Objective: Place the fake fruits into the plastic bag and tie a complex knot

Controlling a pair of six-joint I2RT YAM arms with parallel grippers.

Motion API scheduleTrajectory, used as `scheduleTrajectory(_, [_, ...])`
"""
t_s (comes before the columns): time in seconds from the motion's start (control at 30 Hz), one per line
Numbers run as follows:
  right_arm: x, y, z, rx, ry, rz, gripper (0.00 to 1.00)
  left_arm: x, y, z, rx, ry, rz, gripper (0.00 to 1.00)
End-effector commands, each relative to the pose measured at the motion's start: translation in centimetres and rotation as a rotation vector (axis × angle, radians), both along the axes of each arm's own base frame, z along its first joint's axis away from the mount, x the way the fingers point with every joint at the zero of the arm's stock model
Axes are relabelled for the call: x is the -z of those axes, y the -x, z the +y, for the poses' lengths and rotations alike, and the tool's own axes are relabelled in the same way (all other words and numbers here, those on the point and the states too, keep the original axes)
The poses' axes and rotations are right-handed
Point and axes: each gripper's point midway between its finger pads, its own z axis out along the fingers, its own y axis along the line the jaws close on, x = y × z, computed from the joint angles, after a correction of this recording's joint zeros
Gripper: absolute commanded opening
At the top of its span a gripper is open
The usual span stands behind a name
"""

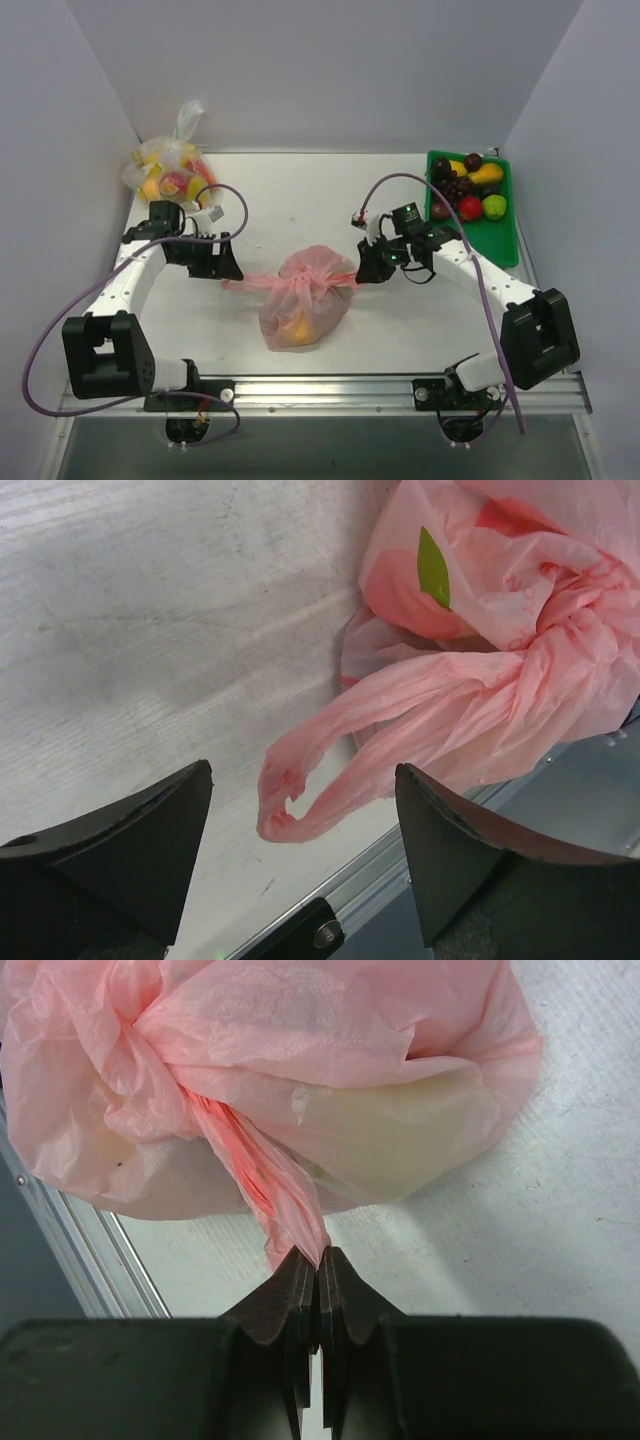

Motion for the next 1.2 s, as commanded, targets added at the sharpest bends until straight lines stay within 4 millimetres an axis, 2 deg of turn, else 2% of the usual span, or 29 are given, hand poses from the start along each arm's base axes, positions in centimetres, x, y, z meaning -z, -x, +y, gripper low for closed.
scheduleTrajectory(0.0, [0.1, 0.0, -0.4, -0.014, 0.029, -0.047, 0.00, -1.3, -1.8, -0.9, -0.057, 0.104, 0.019, 0.81])
scheduleTrajectory(0.23, [-0.1, -0.5, -0.5, 0.006, 0.040, -0.063, 0.00, 0.8, -1.6, -0.8, -0.048, 0.099, 0.111, 0.74])
scheduleTrajectory(0.37, [-0.3, -0.8, -0.6, 0.019, 0.051, -0.077, 0.00, 1.4, -1.7, -0.6, -0.047, 0.084, 0.135, 0.58])
scheduleTrajectory(0.4, [-0.3, -1.0, -0.8, 0.030, 0.060, -0.084, 0.00, 1.7, -1.8, -0.4, -0.038, 0.064, 0.126, 0.49])
scheduleTrajectory(0.47, [-0.4, -1.1, -1.0, 0.053, 0.069, -0.081, 0.00, 2.2, -2.1, 0.3, -0.042, 0.014, 0.113, 0.41])
scheduleTrajectory(0.5, [-0.5, -1.4, -1.3, 0.080, 0.084, -0.093, 0.00, 2.3, -2.2, 0.4, -0.039, 0.004, 0.109, 0.33])
scheduleTrajectory(0.57, [-0.4, -1.6, -1.7, 0.116, 0.101, -0.091, 0.00, 2.7, -2.3, 0.4, -0.039, 0.005, 0.122, 0.28])
scheduleTrajectory(0.63, [-0.4, -1.7, -2.0, 0.121, 0.112, -0.105, 0.00, 2.6, -2.1, -0.7, -0.020, 0.067, 0.147, 0.31])
scheduleTrajectory(0.7, [-0.4, -1.6, -2.1, 0.115, 0.112, -0.108, 0.00, 2.1, -1.5, -2.0, 0.011, 0.134, 0.163, 0.40])
scheduleTrajectory(0.73, [-0.5, -1.4, -1.9, 0.107, 0.104, -0.105, 0.00, 2.1, -1.2, -2.7, 0.032, 0.148, 0.172, 0.49])
scheduleTrajectory(0.77, [-0.5, -1.3, -1.8, 0.100, 0.101, -0.106, 0.00, 2.1, -1.0, -2.9, 0.037, 0.161, 0.177, 0.52])
scheduleTrajectory(0.8, [-0.4, -1.3, -1.8, 0.096, 0.100, -0.102, 0.00, 2.0, -0.5, -3.9, 0.073, 0.169, 0.184, 0.54])
scheduleTrajectory(0.9, [-0.4, -0.9, -1.5, 0.073, 0.092, -0.105, 0.00, 2.2, 0.2, -5.2, 0.109, 0.178, 0.207, 0.57])
scheduleTrajectory(1.03, [-0.4, -0.8, -1.5, 0.060, 0.090, -0.112, 0.00, 3.4, 0.4, -5.5, 0.112, 0.145, 0.238, 0.48])
scheduleTrajectory(1.07, [-0.3, -0.9, -1.6, 0.067, 0.097, -0.115, 0.00, 3.7, 0.3, -5.3, 0.109, 0.133, 0.241, 0.40])
scheduleTrajectory(1.13, [0.0, -0.9, -2.0, 0.078, 0.114, -0.116, 0.00, 4.4, 0.2, -4.8, 0.101, 0.104, 0.251, 0.33])
scheduleTrajectory(1.17, [0.0, -1.1, -2.5, 0.099, 0.133, -0.125, 0.00, 4.4, 0.1, -4.5, 0.103, 0.087, 0.243, 0.23])
